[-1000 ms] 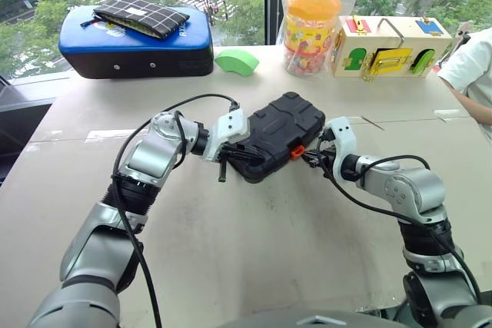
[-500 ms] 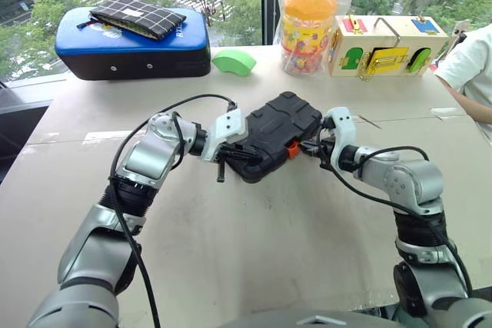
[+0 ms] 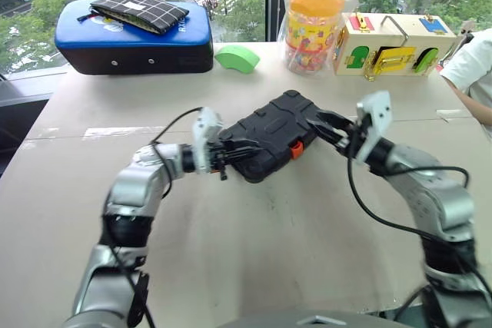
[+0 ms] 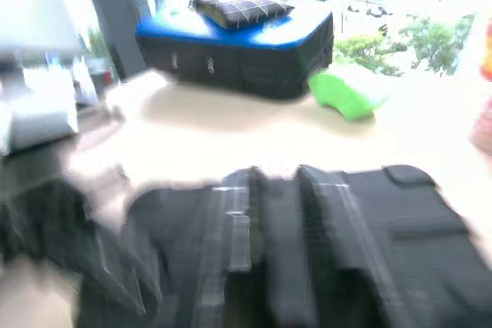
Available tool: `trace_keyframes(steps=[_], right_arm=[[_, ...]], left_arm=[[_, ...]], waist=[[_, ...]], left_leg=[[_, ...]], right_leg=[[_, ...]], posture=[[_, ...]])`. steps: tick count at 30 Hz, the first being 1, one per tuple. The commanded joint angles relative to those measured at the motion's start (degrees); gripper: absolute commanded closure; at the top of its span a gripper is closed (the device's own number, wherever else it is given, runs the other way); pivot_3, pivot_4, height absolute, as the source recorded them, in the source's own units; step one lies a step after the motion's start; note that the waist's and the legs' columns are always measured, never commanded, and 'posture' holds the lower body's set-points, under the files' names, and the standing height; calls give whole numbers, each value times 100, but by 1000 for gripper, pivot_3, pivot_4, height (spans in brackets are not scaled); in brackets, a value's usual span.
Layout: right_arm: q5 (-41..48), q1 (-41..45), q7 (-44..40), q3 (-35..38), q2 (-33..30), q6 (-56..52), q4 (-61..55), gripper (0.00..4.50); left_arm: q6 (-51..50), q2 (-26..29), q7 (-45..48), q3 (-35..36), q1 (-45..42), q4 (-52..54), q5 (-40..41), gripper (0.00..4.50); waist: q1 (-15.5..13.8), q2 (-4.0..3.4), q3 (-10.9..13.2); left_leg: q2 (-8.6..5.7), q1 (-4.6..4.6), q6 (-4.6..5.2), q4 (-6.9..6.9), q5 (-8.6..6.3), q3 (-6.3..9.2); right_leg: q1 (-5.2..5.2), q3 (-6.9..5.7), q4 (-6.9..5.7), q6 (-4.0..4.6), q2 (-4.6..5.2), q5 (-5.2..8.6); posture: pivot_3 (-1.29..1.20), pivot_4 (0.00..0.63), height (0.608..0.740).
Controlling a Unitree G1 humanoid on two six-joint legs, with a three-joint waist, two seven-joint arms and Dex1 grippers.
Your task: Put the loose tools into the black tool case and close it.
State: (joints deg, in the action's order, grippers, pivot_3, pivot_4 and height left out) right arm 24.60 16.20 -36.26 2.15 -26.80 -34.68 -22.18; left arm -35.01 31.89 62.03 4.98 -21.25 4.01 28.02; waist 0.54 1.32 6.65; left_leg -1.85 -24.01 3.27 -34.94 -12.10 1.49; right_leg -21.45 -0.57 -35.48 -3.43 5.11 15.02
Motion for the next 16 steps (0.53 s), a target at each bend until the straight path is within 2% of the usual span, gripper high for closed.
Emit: trace_keyframes(steps=[1,4,7,11,16], right_arm=[[203,-626,-909,679,-889,430,-350,1466],[422,-1472,-1606,1350,-1546,668,-356,62],[663,-2382,-2211,2213,-1858,981,-362,19],[720,-3395,-2809,3117,-1919,1525,-320,19],[640,-3846,-2880,3427,-1863,1880,-276,19]], left_arm=[[-398,308,-150,694,850,1091,647,1532],[-537,648,-112,1142,1638,1536,906,132],[-439,989,78,1645,2578,1806,969,54],[-112,1283,322,2180,3751,1991,821,54],[10,1267,301,2290,4110,2038,1032,54]], waist=[[0,-28,21],[-21,-25,23],[-46,-27,25],[-99,-31,27],[-158,-45,37]], left_leg=[[2,1,1,6,0,-6],[12,17,1,10,-1,0],[16,27,-1,10,-2,1],[17,24,-18,20,-20,-7],[17,25,-21,19,-23,-15]], right_leg=[[4,2,15,0,1,0],[22,-9,21,19,0,11],[34,-10,29,24,2,13],[46,-9,73,24,8,13],[46,-14,75,23,20,14]], posture=[[0,150,740],[0,150,740],[0,150,740],[0,150,740],[0,150,740]])
